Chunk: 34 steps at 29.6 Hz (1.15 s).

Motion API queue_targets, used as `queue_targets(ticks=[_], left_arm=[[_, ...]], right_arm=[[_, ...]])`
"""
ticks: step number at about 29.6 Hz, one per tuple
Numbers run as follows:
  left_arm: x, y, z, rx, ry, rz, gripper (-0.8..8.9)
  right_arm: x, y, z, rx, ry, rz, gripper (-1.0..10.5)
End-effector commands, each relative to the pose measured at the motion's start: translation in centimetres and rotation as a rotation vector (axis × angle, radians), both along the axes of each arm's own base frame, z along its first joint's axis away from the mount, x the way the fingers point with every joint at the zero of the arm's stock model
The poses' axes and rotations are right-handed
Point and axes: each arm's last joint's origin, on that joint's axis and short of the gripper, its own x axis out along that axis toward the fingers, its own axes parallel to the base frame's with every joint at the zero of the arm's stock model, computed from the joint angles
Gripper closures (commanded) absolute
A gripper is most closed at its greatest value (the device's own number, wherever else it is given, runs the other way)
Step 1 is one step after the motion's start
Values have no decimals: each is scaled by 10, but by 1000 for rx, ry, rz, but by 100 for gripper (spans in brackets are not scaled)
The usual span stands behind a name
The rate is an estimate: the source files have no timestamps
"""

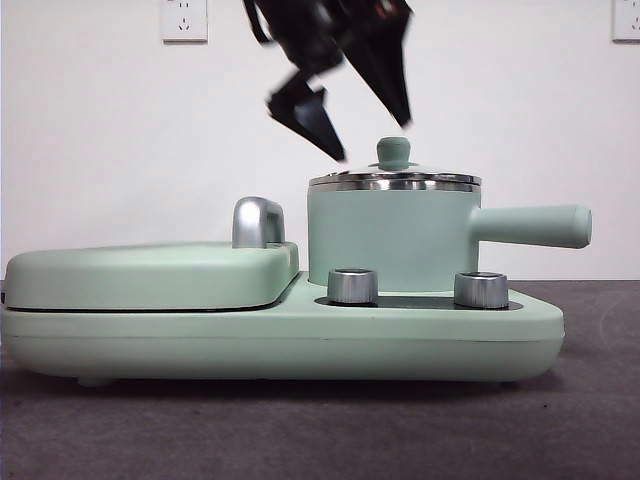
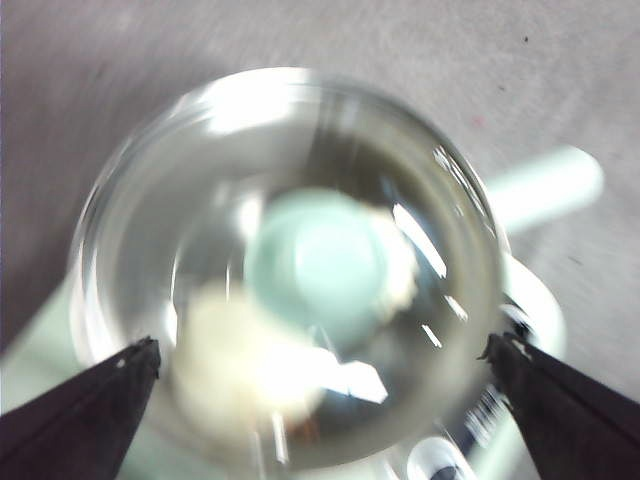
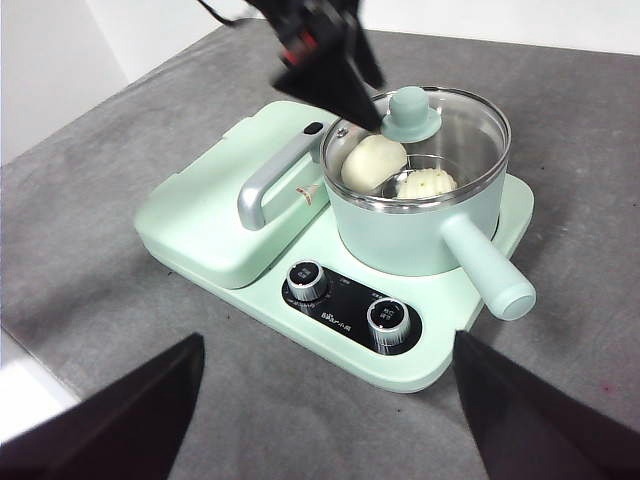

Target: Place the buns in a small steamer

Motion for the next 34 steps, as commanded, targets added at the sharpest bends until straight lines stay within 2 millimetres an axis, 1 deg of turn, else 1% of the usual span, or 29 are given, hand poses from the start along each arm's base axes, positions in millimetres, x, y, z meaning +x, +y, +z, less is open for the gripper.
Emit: queue_targets(ticks=[1, 4, 6, 7, 8, 9, 11, 13, 16, 21, 24, 28, 31, 33, 34], left_arm=[[-26, 19, 41, -39, 1, 48, 250], [-58, 50, 87, -124, -52, 99, 250], [-86, 71, 113, -169, -104, 105, 251], [-101, 81, 121, -182, -121, 104, 251], [-112, 89, 124, -185, -126, 104, 251], [-123, 96, 125, -187, -128, 104, 251], [-142, 110, 122, -179, -124, 100, 251], [-162, 123, 115, -169, -112, 99, 251], [-190, 143, 95, -140, -73, 102, 251], [-232, 171, 51, -134, 12, 172, 252], [-253, 186, 24, -179, 22, 228, 252], [-274, 200, -12, -275, 20, 310, 265], [-286, 209, -38, -301, 21, 367, 343], [-292, 214, -50, -306, 20, 401, 419], [-294, 216, -54, -306, 15, 412, 478]], right_arm=[[-1, 0, 3, 9, -17, 12, 552], [-1, 0, 3, 10, -16, 12, 552], [-1, 0, 3, 10, -17, 12, 552], [-1, 0, 3, 10, -17, 12, 552], [-1, 0, 3, 10, -16, 13, 552], [-1, 0, 3, 10, -16, 13, 552], [-1, 0, 3, 10, -16, 12, 552], [-1, 0, 3, 10, -16, 12, 552], [-1, 0, 3, 9, -17, 12, 552], [-1, 0, 3, 7, -19, 13, 552], [-1, 0, 4, 7, -20, 13, 552], [-1, 0, 4, 7, -20, 13, 552], [-1, 0, 4, 6, -21, 14, 552], [-1, 0, 3, -2, -27, 17, 552], [-1, 0, 3, -9, -33, 21, 552]])
